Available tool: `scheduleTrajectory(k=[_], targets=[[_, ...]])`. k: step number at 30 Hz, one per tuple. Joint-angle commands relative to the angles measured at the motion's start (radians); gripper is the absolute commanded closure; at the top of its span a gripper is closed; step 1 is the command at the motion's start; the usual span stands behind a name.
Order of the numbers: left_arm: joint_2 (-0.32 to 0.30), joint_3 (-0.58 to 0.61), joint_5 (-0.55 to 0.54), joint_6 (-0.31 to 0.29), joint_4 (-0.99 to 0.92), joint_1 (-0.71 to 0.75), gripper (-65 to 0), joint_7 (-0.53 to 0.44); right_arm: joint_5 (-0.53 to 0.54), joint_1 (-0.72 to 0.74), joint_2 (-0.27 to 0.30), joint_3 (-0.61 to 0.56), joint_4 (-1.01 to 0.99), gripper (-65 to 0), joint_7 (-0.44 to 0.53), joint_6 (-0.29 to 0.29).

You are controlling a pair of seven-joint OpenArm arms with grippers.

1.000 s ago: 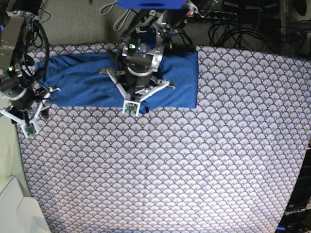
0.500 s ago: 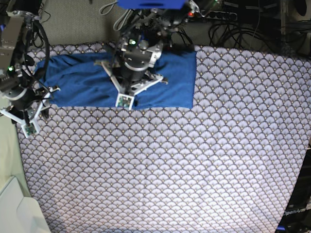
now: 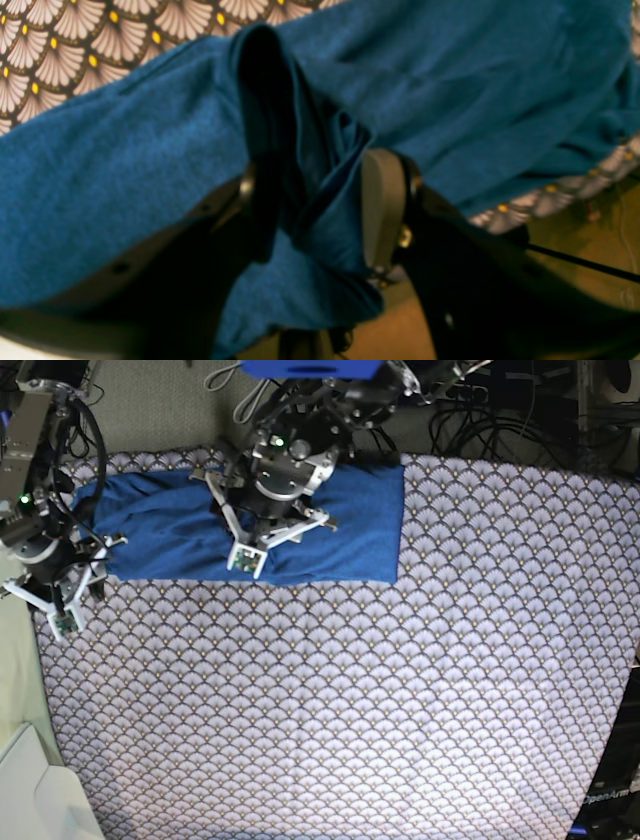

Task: Fold the T-shirt properly
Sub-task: 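Open the left gripper and lift it away from the folded strip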

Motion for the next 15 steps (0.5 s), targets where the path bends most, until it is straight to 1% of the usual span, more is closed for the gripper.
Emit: scheduleTrajectory(k=[1, 4, 5, 9, 13, 14, 15], targets=[[0.010, -0.020, 0.011, 0.004, 0.060, -0.007, -26.4, -0.023, 0.000, 0.011, 0.016, 0.004, 0.016, -29.5, 0.014, 0.003], [0.007, -0.085, 0.008, 0.002, 0.158, 0.011, -26.3, -0.024, 0.000, 0.011, 0.016, 0.004, 0.016, -29.5, 0.014, 0.003], [-0.007, -0.098, 0.009, -0.001, 0.190, 0.017, -26.4, -0.026, 0.000, 0.011, 0.016, 0.006, 0.016, -29.5, 0.014, 0.003], [-0.040, -0.112, 0.009, 0.001, 0.228, 0.016, -26.4, -0.018, 0.000, 0.011, 0.016, 0.007, 0.016, -29.5, 0.014, 0.003], [-0.112, -0.115, 0.004, 0.004, 0.212, 0.033, -26.3, -0.018, 0.000, 0.011, 0.016, 0.006, 0.018, -29.5, 0.014, 0.004], [-0.129, -0.128, 0.004, 0.004, 0.204, 0.046, -26.3, -0.018, 0.002, 0.009, 0.016, 0.006, 0.019, -29.5, 0.014, 0.012], [-0.142, -0.154, 0.004, 0.002, 0.199, 0.068, -26.5, -0.018, 0.002, 0.009, 0.016, 0.006, 0.019, -29.5, 0.014, 0.032]])
